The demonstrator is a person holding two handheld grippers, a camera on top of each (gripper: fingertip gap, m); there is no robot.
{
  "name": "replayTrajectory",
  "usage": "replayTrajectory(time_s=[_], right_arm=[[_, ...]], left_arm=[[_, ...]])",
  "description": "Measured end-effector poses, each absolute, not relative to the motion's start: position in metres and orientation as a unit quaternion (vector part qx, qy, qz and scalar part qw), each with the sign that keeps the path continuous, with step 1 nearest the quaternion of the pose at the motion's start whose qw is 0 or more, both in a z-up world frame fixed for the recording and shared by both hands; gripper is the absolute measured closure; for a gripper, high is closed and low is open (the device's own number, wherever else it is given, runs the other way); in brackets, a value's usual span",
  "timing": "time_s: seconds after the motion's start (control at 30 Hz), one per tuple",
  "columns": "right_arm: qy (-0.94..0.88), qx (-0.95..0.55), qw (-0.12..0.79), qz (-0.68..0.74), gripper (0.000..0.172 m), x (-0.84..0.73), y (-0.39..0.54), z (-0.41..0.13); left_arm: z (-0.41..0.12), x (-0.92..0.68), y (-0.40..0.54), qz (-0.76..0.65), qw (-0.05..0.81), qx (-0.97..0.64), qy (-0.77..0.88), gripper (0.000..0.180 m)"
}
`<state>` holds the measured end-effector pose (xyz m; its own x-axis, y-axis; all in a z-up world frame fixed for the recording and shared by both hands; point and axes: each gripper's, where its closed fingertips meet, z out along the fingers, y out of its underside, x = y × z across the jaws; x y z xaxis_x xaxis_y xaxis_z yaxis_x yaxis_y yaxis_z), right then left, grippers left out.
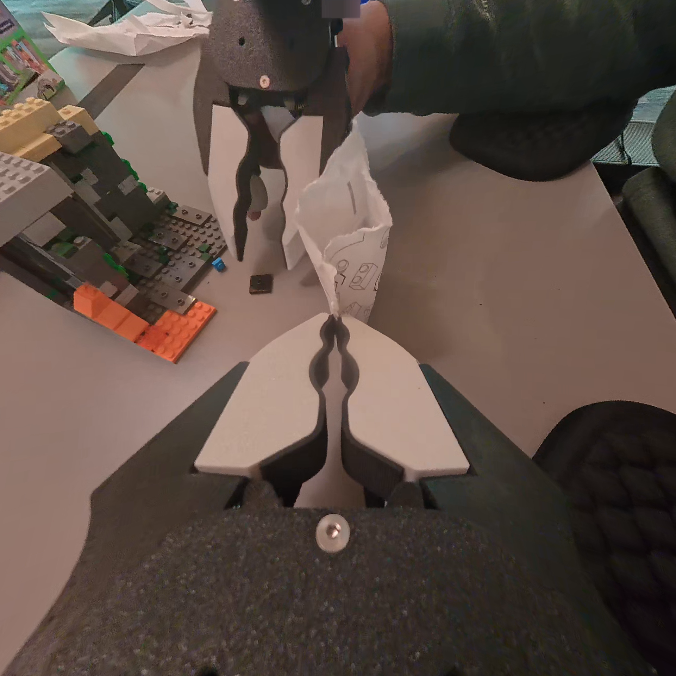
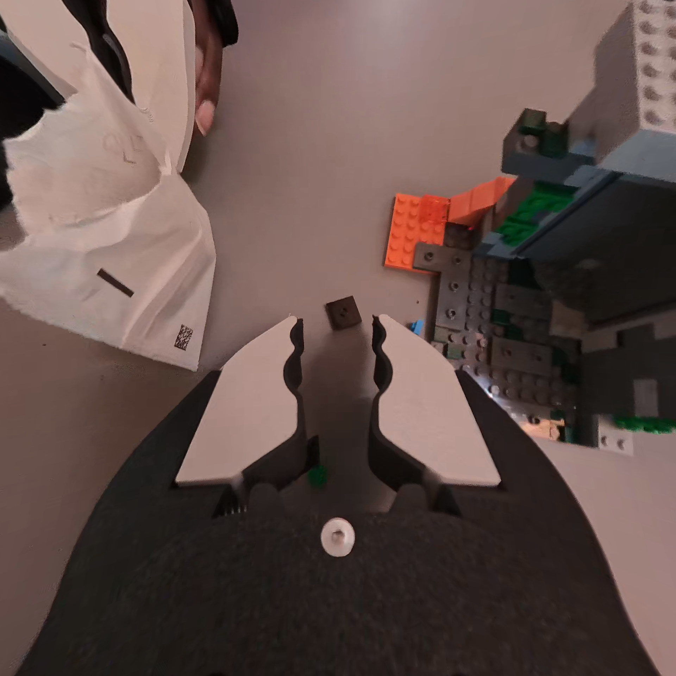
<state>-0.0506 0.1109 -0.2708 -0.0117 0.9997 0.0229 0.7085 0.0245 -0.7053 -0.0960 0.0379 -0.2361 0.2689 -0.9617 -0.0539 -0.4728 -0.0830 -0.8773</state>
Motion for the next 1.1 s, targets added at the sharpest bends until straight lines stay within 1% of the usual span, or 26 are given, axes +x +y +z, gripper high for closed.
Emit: replayTrajectory(time_s=[0.17,0.2,0.23,0.27,0.3,0.37,0.57,0.67,0.83,0.93,1.0,1.1], right_arm=[[-0.695,-0.639,0.228,0.237,0.138,-0.059,0.113,-0.281],[-0.702,-0.638,0.216,0.232,0.14,-0.059,0.112,-0.284],[-0.704,-0.636,0.205,0.238,0.145,-0.06,0.109,-0.284],[-0.706,-0.637,0.2,0.237,0.146,-0.06,0.108,-0.285],[-0.71,-0.634,0.199,0.234,0.146,-0.06,0.108,-0.285],[-0.713,-0.632,0.193,0.233,0.155,-0.059,0.107,-0.285],[-0.709,-0.635,0.197,0.234,0.157,-0.056,0.109,-0.283],[-0.698,-0.631,0.218,0.26,0.157,-0.058,0.109,-0.264],[-0.678,-0.596,0.283,0.323,0.157,-0.065,0.097,-0.202],[-0.686,-0.563,0.298,0.352,0.157,-0.069,0.077,-0.173],[-0.7,-0.544,0.292,0.358,0.157,-0.071,0.062,-0.167],[-0.732,-0.527,0.273,0.335,0.157,-0.071,0.048,-0.175]], left_arm=[[-0.238,-0.096,0.038,-0.29,0.418,-0.677,0.531,0.18],[-0.238,-0.096,0.038,-0.291,0.418,-0.677,0.531,0.18],[-0.238,-0.096,0.038,-0.292,0.418,-0.678,0.53,0.18],[-0.238,-0.096,0.038,-0.292,0.418,-0.678,0.53,0.18],[-0.238,-0.096,0.038,-0.293,0.419,-0.678,0.529,0.18],[-0.238,-0.096,0.038,-0.294,0.419,-0.678,0.528,0.18],[-0.238,-0.096,0.038,-0.294,0.419,-0.678,0.528,0.18],[-0.238,-0.096,0.038,-0.293,0.42,-0.678,0.528,0.18],[-0.238,-0.096,0.039,-0.292,0.42,-0.678,0.528,0.18],[-0.238,-0.096,0.039,-0.291,0.42,-0.678,0.528,0.18],[-0.238,-0.096,0.039,-0.291,0.421,-0.678,0.528,0.18],[-0.238,-0.096,0.039,-0.291,0.42,-0.678,0.529,0.18]])
